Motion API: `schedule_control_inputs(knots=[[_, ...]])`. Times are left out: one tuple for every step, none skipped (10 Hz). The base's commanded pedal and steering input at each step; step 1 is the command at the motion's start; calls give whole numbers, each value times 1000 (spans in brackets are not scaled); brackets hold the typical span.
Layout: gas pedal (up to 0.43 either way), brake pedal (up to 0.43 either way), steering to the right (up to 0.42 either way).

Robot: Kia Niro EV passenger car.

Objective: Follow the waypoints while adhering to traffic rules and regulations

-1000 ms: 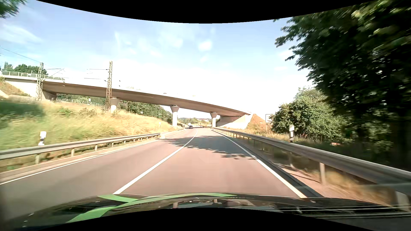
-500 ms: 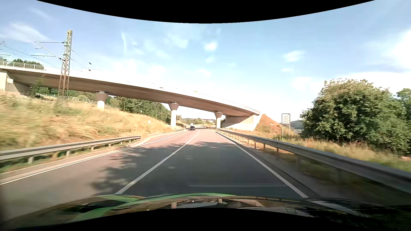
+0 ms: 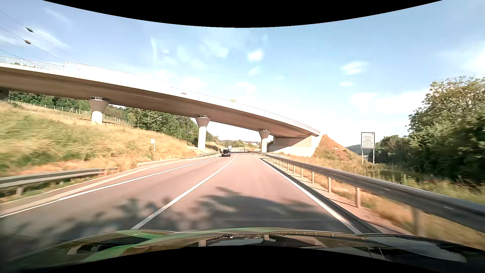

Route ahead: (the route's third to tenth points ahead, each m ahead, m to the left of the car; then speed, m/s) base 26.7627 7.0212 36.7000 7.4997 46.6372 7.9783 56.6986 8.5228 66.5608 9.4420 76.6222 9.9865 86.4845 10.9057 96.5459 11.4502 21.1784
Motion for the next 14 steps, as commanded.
schedule_control_inputs(knots=[[240, 0, -14], [220, 0, -13], [177, 0, -13], [130, 0, -14], [110, 0, -13], [110, 0, -13], [110, 0, -11], [47, 0, -11], [20, 0, -10], [0, 0, -9], [0, 0, -8], [0, 0, -7], [0, 0, -7], [0, 0, -7]])
